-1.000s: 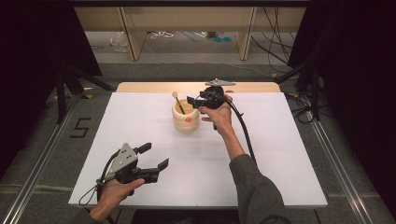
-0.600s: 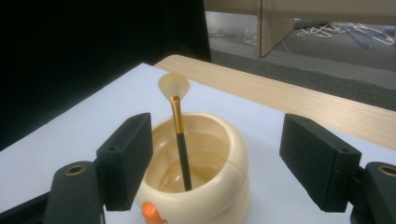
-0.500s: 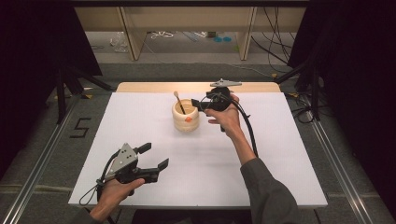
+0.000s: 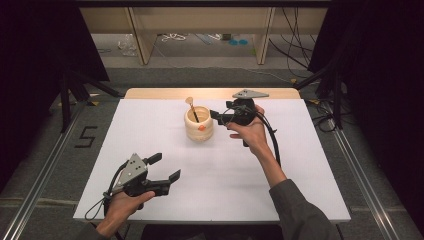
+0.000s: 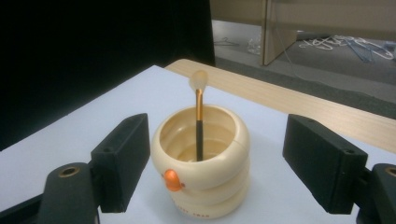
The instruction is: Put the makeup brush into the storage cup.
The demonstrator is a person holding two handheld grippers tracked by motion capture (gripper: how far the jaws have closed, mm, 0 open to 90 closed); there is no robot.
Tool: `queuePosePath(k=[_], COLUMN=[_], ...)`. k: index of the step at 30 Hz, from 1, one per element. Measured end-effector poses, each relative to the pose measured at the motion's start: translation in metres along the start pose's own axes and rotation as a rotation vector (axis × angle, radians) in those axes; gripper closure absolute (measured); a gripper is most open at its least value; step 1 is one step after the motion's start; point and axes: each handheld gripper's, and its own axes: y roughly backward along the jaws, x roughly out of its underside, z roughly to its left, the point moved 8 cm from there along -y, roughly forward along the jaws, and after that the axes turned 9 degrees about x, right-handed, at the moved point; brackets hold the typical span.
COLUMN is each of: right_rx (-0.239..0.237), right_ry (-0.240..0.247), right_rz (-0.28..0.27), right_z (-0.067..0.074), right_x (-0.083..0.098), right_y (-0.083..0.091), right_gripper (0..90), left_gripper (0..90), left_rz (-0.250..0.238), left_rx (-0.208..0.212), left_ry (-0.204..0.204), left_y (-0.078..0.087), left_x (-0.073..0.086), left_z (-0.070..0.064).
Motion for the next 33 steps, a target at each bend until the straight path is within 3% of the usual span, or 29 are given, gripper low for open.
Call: queuePosePath(k=[7,14,16,21,33], right_rx=[-0.001,-0.014,0.000,-0.008,-0.007], right_ry=[0.025,0.006,0.024,0.017,0.023], right_rz=[-0.008,0.001,-0.002,-0.001,-0.055], right_z=[0.001,0.001,-0.001,0.001,0.003], right_x=[0.005,0.011,0.013,0.018,0.020], right_y=[0.012,0.023,0.026,0.032,0.045], right_gripper=[23.6,23.2,22.9,22.4,20.5], left_gripper=[15.7,15.7,15.7,15.7,15.7], left_rz=[0.000,0.003,0.002,-0.003,-0.004], left_rx=[0.000,-0.001,0.000,-0.001,-0.001], left_ry=[-0.004,-0.010,-0.010,-0.009,-0.011], left_y=[0.000,0.001,0.001,0.001,0.001], left_x=[0.000,-0.001,-0.001,-0.001,-0.001], left_z=[0.000,0.001,0.000,0.001,0.000])
